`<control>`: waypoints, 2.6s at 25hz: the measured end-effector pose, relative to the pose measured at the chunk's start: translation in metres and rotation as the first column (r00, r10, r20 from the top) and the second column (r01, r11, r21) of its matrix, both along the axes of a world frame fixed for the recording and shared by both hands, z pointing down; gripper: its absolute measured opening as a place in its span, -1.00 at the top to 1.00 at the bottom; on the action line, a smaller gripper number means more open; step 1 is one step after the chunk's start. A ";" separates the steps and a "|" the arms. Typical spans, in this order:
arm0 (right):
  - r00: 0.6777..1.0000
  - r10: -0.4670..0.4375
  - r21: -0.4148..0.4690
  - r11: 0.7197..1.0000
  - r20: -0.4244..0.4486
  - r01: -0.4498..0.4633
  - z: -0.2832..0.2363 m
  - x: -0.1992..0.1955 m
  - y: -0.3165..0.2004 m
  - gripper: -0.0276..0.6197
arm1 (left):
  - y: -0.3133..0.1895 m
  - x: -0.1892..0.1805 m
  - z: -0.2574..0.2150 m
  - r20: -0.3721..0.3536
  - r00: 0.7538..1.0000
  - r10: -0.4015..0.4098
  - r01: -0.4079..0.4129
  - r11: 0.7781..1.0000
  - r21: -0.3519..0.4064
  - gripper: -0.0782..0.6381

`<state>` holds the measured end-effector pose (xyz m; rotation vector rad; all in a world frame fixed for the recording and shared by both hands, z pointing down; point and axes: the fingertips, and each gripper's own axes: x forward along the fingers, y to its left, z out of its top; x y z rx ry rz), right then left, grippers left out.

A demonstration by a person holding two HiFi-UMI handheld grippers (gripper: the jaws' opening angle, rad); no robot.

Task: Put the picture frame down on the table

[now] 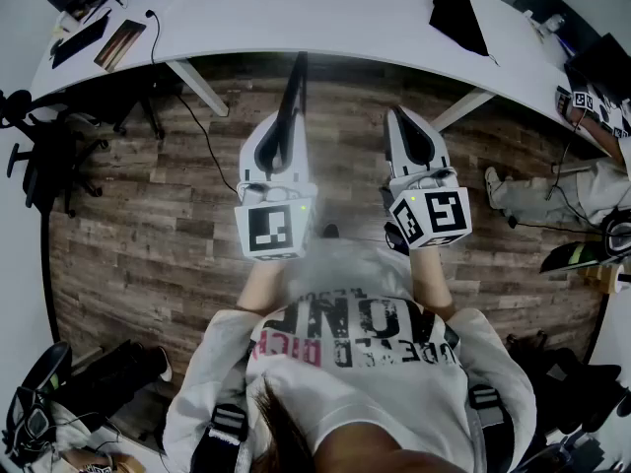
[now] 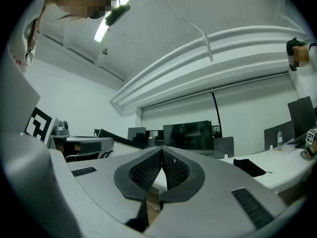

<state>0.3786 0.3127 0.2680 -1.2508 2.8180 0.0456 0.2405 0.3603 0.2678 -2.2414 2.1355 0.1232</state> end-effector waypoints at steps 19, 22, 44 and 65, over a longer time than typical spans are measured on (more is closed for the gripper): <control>0.999 -0.051 0.007 0.999 -0.015 0.051 0.002 -0.005 0.019 0.91 | 0.017 0.004 0.002 -0.022 1.000 0.001 -0.001 1.000 -0.006 0.67; 0.997 -0.079 0.030 0.996 0.010 0.078 -0.001 -0.008 0.021 0.91 | 0.018 0.001 0.002 -0.029 0.999 -0.013 0.013 1.000 -0.002 0.67; 0.994 -0.105 -0.054 0.993 0.031 0.107 0.006 -0.116 -0.083 0.91 | -0.085 -0.112 0.004 -0.058 0.998 -0.037 0.036 0.999 -0.022 0.67; 0.996 -0.080 -0.123 0.989 0.043 0.084 0.016 -0.228 -0.153 0.91 | -0.153 -0.225 0.017 -0.096 0.995 -0.009 0.003 0.998 -0.058 0.67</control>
